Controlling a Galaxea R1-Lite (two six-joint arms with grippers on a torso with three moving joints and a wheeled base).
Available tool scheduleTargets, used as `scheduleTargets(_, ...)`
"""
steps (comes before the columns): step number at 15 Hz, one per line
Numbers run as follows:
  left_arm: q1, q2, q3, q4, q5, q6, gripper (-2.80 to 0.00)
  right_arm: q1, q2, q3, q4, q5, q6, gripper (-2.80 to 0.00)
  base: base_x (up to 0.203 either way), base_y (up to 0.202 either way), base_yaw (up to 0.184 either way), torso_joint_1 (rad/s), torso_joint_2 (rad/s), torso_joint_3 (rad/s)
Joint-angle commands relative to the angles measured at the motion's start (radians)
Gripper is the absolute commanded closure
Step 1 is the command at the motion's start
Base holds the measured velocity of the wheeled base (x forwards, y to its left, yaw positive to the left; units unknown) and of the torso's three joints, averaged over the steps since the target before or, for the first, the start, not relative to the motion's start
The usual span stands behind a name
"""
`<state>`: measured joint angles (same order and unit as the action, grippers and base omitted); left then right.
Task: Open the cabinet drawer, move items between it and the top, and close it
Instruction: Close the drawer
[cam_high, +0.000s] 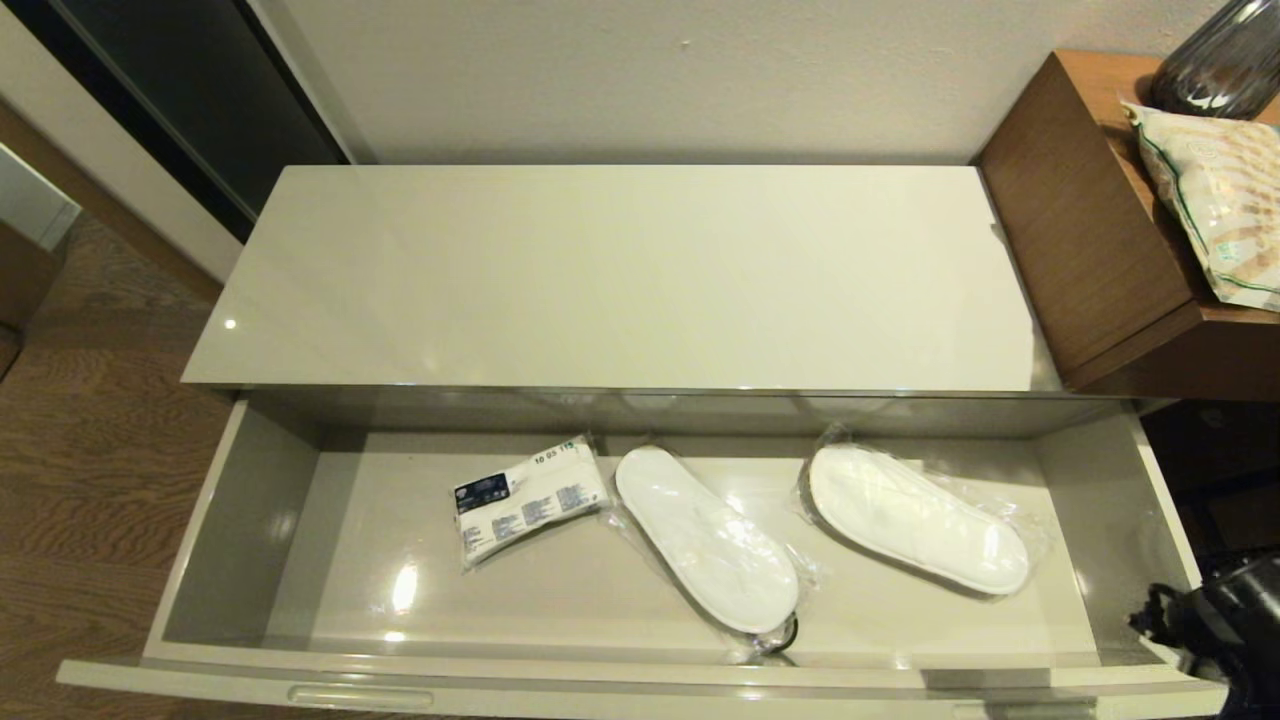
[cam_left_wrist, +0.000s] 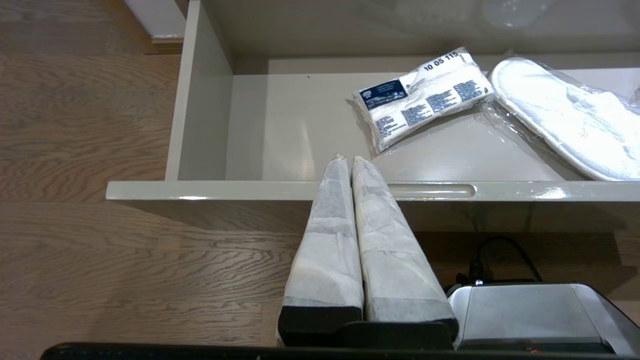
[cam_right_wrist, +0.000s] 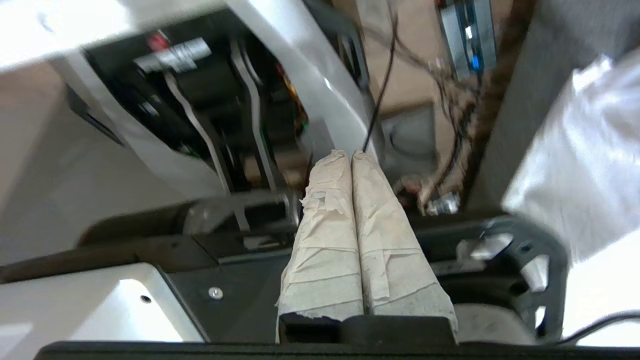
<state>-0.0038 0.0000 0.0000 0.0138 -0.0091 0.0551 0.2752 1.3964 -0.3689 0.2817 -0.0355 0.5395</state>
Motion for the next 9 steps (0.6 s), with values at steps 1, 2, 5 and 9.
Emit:
scheduleTargets(1,0.001,0.002,0.000,0.000,0.000,0.000,0.00,0.065,0.094,-0.013,0.009,-0.011,0.055,0.00,0.000,0.000,0.000,0.000,0.00,0.000)
scheduleTargets(2,0.001,0.002,0.000,0.000,0.000,0.000,0.00,0.069,0.136,-0.018,0.006,-0.024,0.069,0.00,0.000,0.000,0.000,0.000,0.00,0.000)
scheduleTargets(5,0.001,0.002,0.000,0.000,0.000,0.000,0.00,0.076,0.211,-0.065,-0.001,-0.060,0.137,0.00,0.000,0.000,0.000,0.000,0.00,0.000)
scheduleTargets(9,0.001,0.002,0.000,0.000,0.000,0.000,0.00,0.076,0.217,-0.122,-0.009,-0.061,0.206,0.00,0.000,0.000,0.000,0.000,0.00,0.000)
